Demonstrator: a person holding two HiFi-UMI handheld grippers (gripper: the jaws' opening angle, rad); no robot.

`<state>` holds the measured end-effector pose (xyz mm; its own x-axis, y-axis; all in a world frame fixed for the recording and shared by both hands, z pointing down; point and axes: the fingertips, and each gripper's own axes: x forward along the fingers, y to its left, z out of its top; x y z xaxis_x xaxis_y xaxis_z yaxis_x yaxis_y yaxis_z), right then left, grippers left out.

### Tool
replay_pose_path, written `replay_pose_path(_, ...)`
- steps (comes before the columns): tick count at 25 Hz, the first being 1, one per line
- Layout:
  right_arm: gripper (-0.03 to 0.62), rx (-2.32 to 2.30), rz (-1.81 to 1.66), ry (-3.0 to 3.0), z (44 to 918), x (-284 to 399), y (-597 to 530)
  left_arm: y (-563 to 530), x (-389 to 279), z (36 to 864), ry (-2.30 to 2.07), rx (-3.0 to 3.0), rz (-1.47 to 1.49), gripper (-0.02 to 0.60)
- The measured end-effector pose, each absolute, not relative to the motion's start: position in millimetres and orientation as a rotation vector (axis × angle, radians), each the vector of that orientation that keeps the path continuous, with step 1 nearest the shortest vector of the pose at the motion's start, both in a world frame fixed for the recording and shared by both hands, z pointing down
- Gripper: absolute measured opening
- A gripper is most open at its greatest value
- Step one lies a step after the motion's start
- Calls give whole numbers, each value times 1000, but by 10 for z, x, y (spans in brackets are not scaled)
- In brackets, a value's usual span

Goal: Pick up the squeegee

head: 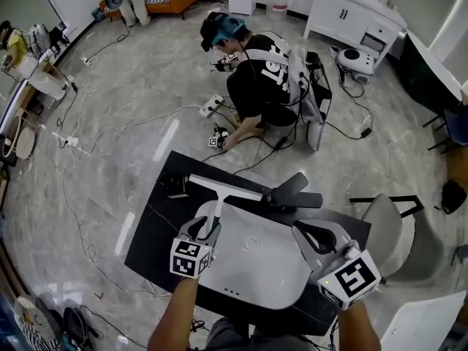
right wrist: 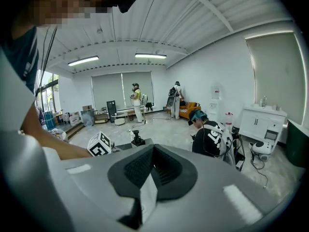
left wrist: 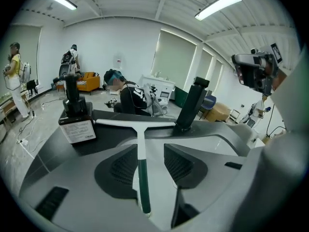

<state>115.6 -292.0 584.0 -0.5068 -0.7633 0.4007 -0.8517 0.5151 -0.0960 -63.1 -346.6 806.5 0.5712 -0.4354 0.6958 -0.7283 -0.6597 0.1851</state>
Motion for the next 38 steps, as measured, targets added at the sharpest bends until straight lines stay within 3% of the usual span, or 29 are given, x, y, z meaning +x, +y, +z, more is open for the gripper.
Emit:
replay_pose_path(9,9,1366,464,-2414,6190,1336,-2956,-3576,-473,8737,-933,2291,986,218)
replay_pose_path(19,9,1379,500,-2391,6393,1447,-2967,-3673,-430,9138,-972,2249,1079,218)
replay_pose_path(24,9,1387,500,-2385,6390,1444,-2940,-3654,-480,9243,-966,2218,1081,97)
replay_pose_path(38,9,1434,441,-2419,5869,1320,-2798,-3619,-497,8267,-956,2337,1024,89)
